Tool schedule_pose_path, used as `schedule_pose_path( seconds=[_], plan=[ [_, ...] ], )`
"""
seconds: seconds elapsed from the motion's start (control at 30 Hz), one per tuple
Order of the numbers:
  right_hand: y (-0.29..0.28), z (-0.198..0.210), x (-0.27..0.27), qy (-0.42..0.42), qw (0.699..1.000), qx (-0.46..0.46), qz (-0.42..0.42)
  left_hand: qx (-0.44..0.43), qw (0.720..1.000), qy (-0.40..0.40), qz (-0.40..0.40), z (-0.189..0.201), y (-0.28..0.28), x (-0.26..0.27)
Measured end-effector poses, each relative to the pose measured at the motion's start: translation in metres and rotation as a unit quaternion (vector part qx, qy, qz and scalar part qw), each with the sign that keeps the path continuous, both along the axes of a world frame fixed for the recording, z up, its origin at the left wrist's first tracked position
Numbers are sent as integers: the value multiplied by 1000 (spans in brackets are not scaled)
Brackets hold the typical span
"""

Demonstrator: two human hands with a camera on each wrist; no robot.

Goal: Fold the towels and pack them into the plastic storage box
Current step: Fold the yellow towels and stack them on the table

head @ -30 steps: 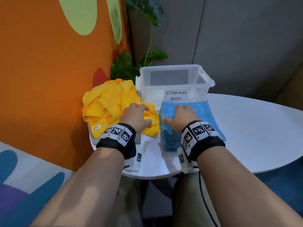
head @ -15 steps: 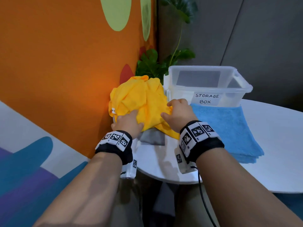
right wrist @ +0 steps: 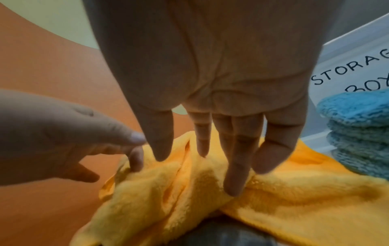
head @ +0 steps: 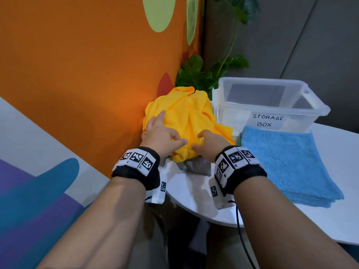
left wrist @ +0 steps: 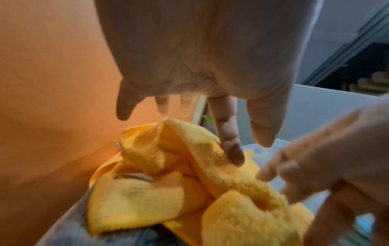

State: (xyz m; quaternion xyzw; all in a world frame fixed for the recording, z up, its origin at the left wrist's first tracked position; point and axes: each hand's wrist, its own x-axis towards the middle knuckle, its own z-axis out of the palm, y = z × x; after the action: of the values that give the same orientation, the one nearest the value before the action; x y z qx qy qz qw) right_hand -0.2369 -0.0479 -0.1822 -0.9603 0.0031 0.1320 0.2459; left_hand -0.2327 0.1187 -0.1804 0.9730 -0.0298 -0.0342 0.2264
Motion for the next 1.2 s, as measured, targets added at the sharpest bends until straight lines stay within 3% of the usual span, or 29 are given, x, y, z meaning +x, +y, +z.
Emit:
schedule_pose_path(
  seconds=[0.17, 0.33, 0.47, 0.6, 0.77, 0.93, 1.2],
  plan=[
    [3, -8, 3, 42, 999, -22, 5, -79, 995, -30, 50, -3, 12, 16],
    [1, -8, 4, 41, 999, -29, 6, -95, 988, 13, 125, -8, 13, 17],
    [-2, -11, 5, 29, 999, -35, 6, -63, 991, 30, 114, -12, 13, 19],
    [-7, -12, 5, 29, 999, -25, 4, -69, 993, -27, 96, -8, 10, 19],
    [-16, 4, 4, -56, 995, 49, -60, -99, 990, -104, -5, 8, -7, 16],
    [-26, 35, 4, -196, 962, 142, -124, -149, 966, -126, -168, 29, -34, 6],
    [-50, 55, -8, -221, 943, 209, -138, -167, 953, -80, -241, 45, -63, -11]
  ],
)
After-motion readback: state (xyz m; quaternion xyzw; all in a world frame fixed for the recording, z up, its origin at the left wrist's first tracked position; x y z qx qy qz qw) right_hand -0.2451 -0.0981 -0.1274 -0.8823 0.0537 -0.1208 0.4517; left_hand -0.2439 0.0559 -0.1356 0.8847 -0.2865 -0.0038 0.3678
